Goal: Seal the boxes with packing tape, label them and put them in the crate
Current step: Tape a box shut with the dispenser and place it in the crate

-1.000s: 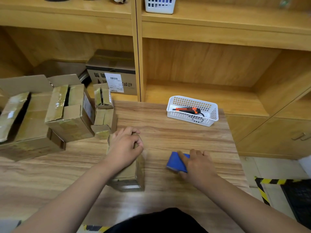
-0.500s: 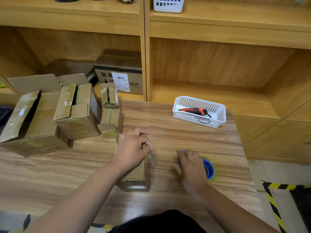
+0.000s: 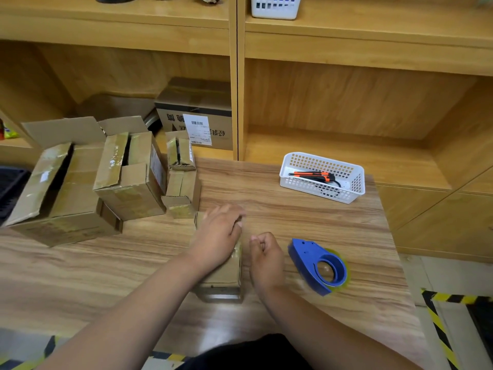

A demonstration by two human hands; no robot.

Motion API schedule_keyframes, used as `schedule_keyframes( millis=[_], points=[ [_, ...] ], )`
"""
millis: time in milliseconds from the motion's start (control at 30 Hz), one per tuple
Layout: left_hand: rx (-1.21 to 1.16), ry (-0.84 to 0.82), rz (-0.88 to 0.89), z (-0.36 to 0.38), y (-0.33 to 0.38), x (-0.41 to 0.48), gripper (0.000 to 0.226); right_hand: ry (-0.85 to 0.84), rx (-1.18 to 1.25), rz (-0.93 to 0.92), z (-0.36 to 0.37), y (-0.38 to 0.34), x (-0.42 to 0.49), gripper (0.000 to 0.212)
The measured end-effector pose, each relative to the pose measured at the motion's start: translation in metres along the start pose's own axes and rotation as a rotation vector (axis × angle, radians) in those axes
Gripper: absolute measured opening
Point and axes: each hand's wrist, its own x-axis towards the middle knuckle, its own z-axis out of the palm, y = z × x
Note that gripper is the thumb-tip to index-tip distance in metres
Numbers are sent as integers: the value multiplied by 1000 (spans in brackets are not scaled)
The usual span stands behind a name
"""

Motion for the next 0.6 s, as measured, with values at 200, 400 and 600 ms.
schedule_keyframes(
  millis=[200,400,600],
  points=[
    [341,-30,-28,-6,-20,-15,70,19,-191,-67,9,0,-3,31],
    [79,-26,-81,3,-32,-15,74,-53,-367,-143,8,-12,-7,17],
    [66,-14,-67,4,-35,-15,69,-145,-430,-128,12,-9,3,39]
  ],
)
